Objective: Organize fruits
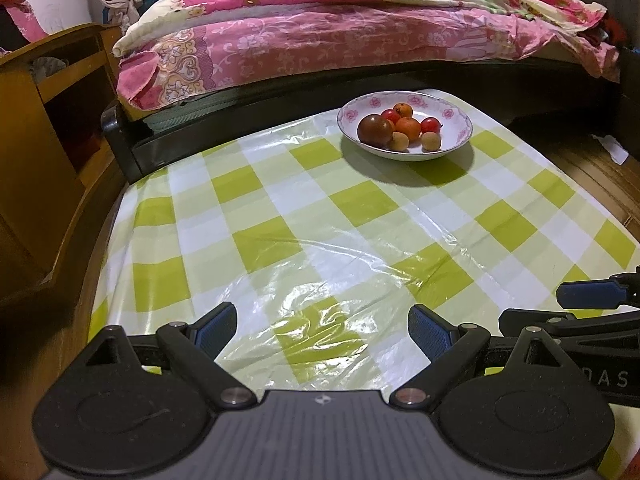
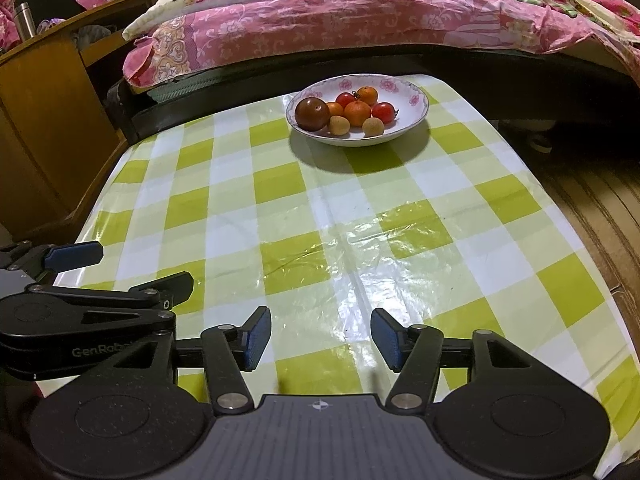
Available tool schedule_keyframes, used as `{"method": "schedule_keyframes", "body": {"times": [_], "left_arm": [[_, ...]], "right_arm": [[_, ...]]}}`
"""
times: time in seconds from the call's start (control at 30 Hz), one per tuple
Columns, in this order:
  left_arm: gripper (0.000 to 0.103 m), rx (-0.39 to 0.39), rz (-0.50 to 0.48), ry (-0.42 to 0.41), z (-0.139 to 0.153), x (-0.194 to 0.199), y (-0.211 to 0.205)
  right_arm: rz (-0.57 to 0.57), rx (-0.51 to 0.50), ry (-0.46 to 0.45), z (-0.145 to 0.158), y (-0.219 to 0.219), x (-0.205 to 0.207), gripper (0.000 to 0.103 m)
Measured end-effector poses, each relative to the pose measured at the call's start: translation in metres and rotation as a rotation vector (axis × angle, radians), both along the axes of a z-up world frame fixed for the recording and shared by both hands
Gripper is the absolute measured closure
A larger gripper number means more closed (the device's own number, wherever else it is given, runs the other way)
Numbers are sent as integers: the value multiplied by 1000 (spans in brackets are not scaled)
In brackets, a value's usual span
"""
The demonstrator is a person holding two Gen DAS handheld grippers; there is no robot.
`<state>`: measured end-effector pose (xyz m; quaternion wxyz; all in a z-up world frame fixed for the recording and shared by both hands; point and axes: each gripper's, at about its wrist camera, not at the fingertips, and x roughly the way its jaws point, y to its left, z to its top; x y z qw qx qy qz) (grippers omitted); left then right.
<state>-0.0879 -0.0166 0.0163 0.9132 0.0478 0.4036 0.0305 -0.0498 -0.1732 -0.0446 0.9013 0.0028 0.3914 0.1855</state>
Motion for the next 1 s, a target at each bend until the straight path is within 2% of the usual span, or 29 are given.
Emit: {"method": "schedule_keyframes", "body": {"times": [0.77,1.0], "left_arm": [[4,16,15,-1,0,-7,1],[4,23,24,-25,3,-11,1]], "right_arm": [[13,-1,12,-3,3,-3,49],[12,2,9,-3,3,-4,48]]}}
